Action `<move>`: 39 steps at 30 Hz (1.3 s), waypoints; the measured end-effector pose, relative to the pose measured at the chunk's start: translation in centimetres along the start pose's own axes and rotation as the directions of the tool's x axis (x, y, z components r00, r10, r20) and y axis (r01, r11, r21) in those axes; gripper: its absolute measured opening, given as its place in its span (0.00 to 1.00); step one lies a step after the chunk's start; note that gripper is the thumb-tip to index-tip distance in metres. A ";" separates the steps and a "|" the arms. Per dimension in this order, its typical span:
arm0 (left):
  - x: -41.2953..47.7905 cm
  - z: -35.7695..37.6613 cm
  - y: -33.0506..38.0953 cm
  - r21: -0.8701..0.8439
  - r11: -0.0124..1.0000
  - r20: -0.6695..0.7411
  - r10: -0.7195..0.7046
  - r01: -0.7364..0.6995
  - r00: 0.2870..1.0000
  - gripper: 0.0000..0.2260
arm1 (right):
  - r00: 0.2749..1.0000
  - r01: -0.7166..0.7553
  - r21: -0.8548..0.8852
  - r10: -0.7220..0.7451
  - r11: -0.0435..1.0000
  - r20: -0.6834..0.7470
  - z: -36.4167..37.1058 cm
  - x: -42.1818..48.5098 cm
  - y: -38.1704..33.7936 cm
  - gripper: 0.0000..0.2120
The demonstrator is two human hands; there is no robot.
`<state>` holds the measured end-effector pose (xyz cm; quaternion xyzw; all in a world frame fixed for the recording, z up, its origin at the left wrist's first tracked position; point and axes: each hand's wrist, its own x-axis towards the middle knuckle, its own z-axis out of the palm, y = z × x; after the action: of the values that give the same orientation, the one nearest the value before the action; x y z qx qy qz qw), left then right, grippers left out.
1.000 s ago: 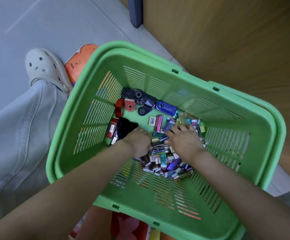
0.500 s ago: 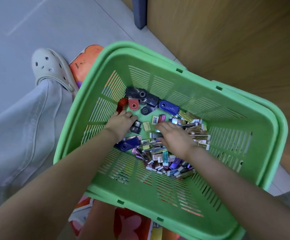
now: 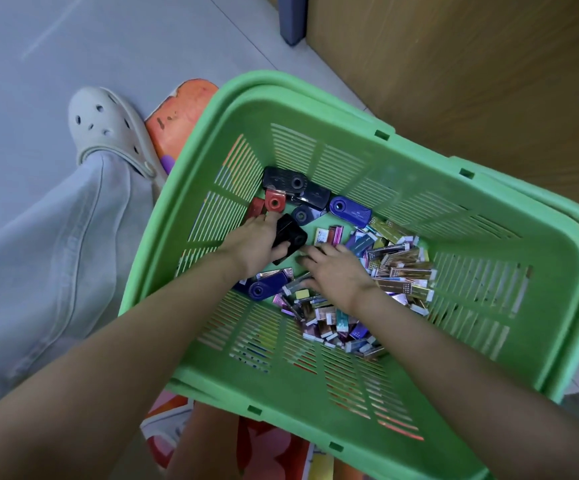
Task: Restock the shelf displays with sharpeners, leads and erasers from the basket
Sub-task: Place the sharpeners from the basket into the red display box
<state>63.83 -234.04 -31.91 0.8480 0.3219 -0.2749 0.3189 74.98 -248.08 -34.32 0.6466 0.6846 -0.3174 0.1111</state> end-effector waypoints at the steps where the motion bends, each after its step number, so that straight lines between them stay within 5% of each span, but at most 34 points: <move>1: -0.1 0.1 0.1 -0.048 0.999 0.006 -0.022 0.022 1.000 0.24 | 1.000 0.001 -0.049 -0.001 0.999 -0.002 0.0 -0.2 0.1 0.25; 7: -1.6 -1.4 1.1 -0.299 0.953 -0.034 -0.073 0.059 0.997 0.20 | 0.998 -0.071 -0.238 0.069 0.969 -0.015 -0.2 -1.2 0.7 0.21; 12: -4.6 -4.4 1.7 -0.462 0.883 -0.113 0.036 -0.085 0.993 0.19 | 0.969 0.034 0.138 0.002 0.990 -0.249 0.7 -1.1 -0.5 0.13; 14: -5.9 -5.2 2.1 -0.510 0.852 -0.133 0.059 -0.120 0.989 0.22 | 0.992 0.050 0.243 -0.021 0.969 -0.122 0.3 -0.3 -2.2 0.21; 16: -7.5 -5.8 2.5 -0.553 0.821 -0.140 0.074 -0.140 0.987 0.24 | 1.000 -0.021 0.223 0.022 0.975 0.001 0.6 0.8 -4.0 0.26; 19: -9.7 -6.5 2.6 -0.590 0.794 -0.129 0.090 -0.149 0.988 0.24 | 0.995 -0.062 0.096 0.069 0.993 -0.070 -0.1 1.8 -5.5 0.27; 23: -12.4 -7.6 2.2 -0.626 0.763 -0.148 0.087 -0.161 0.985 0.20 | 0.986 -0.026 0.164 0.051 0.986 -0.156 -0.1 2.2 -5.5 0.20; 28: -15.4 -10.0 1.8 -0.651 0.724 -0.231 0.099 -0.229 0.968 0.17 | 0.889 -0.116 0.347 0.253 0.931 -0.381 -1.3 0.5 -3.5 0.16; 31: -16.4 -11.4 1.3 -0.665 0.707 -0.281 0.064 -0.242 0.958 0.20 | 0.851 -0.210 0.558 0.431 0.803 -0.299 -3.6 1.4 -2.9 0.20; 34: -17.0 -12.5 0.8 -0.664 0.697 -0.345 0.037 -0.272 0.938 0.11 | 0.822 -0.319 0.774 0.566 0.546 -0.060 -4.4 3.9 -3.4 0.22; 39: -17.9 -12.9 0.1 -0.685 0.673 -0.382 -0.005 -0.280 0.924 0.09 | 0.709 -0.540 0.805 0.648 0.246 0.278 -0.9 6.0 -4.1 0.27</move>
<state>55.77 -231.46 -11.47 0.7077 0.3901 0.0578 0.5863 70.40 -242.53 -35.81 0.8390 0.1474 -0.5036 -0.1443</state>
